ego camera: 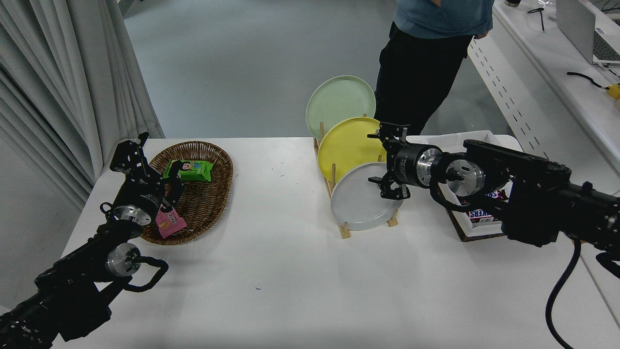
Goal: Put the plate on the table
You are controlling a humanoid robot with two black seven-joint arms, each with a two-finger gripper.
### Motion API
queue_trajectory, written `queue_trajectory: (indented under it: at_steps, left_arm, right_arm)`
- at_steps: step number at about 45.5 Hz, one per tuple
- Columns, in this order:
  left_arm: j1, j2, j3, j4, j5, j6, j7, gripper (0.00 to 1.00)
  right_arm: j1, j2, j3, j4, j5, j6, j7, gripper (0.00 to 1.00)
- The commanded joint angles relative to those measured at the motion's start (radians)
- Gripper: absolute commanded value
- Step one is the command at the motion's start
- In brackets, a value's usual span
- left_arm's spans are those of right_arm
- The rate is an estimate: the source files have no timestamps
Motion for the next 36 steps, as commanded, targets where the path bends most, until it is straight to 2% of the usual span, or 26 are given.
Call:
queue_trajectory:
  at_steps: [1,20,25,29,36]
  left_arm:
    - [0.0,0.0,0.0,0.0,0.0,0.0,0.0,1.0]
    - [0.0,0.0,0.0,0.0,0.0,0.0,0.0,1.0]
    - [0.0,0.0,0.0,0.0,0.0,0.001,0.0,1.0]
    - [0.0,0.0,0.0,0.0,0.0,0.001,0.0,1.0]
    - [-0.001,0.0,0.0,0.0,0.0,0.0,0.0,1.0]
  right_arm:
    - [-0.004,0.013,0.062,0.001,0.006,-0.079,-0.002,0.99]
    - [-0.018,0.011,0.066,-0.004,0.006,-0.125,-0.002,0.96]
    - [-0.018,0.011,0.066,-0.004,0.0,-0.119,-0.002,0.93]
    - [-0.018,0.011,0.069,-0.002,0.003,-0.112,-0.002,0.84]
    - [-0.018,0.011,0.068,0.002,0.006,-0.09,-0.002,0.82]
